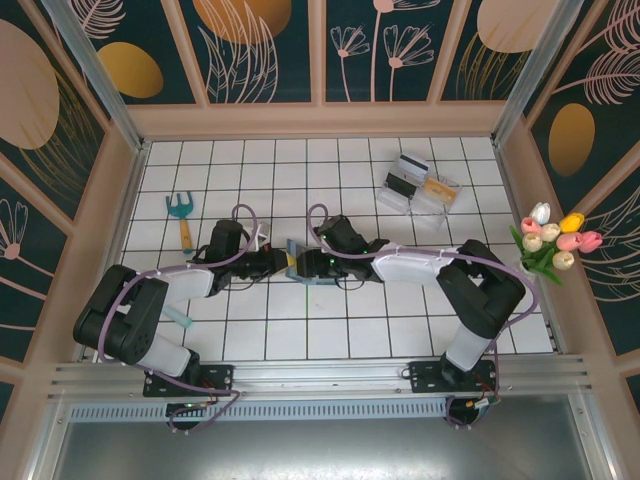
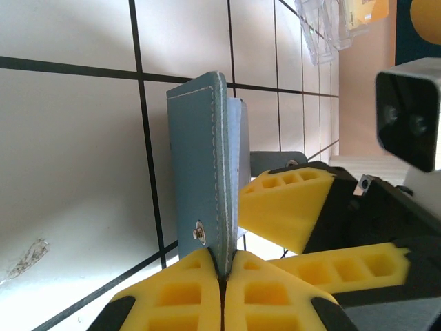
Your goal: Take the credit cards out of the card holder
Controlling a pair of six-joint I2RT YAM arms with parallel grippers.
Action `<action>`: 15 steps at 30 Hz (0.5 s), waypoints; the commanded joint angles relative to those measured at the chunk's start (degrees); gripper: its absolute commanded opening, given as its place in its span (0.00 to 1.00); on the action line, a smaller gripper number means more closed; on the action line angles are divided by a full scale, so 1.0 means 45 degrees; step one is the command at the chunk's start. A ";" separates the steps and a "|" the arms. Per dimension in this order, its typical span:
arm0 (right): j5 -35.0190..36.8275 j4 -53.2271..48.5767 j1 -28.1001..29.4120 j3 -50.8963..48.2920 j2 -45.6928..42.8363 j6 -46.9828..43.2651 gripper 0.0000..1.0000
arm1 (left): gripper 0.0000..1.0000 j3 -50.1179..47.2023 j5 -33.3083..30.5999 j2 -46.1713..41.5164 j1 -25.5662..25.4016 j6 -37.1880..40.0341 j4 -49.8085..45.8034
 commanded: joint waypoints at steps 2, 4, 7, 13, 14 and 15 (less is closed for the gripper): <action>-0.0694 0.0271 0.0111 0.0280 0.0100 -0.0587 0.55 | 0.00 0.0317 0.0283 -0.0031 -0.0094 0.0132 0.0353; -0.0815 0.0382 0.0190 0.0444 0.0257 -0.0693 0.53 | 0.00 0.0295 0.0316 -0.0014 -0.0087 0.0064 0.0447; -0.1129 0.0915 0.0201 0.0301 0.0299 -0.0694 0.49 | 0.00 0.0261 0.0455 0.0006 -0.0087 -0.0082 0.0626; -0.1650 0.2152 0.0201 -0.0259 0.0305 -0.0810 0.55 | 0.00 0.0203 0.0558 -0.0091 -0.0087 -0.0222 0.0737; -0.1708 0.2277 0.0191 -0.0305 0.0346 -0.0821 0.56 | 0.00 0.0198 0.0575 -0.0092 -0.0091 -0.0244 0.0750; -0.1837 0.2426 0.0201 -0.0344 0.0369 -0.0831 0.56 | 0.00 0.0179 0.0592 -0.0092 -0.0092 -0.0242 0.0770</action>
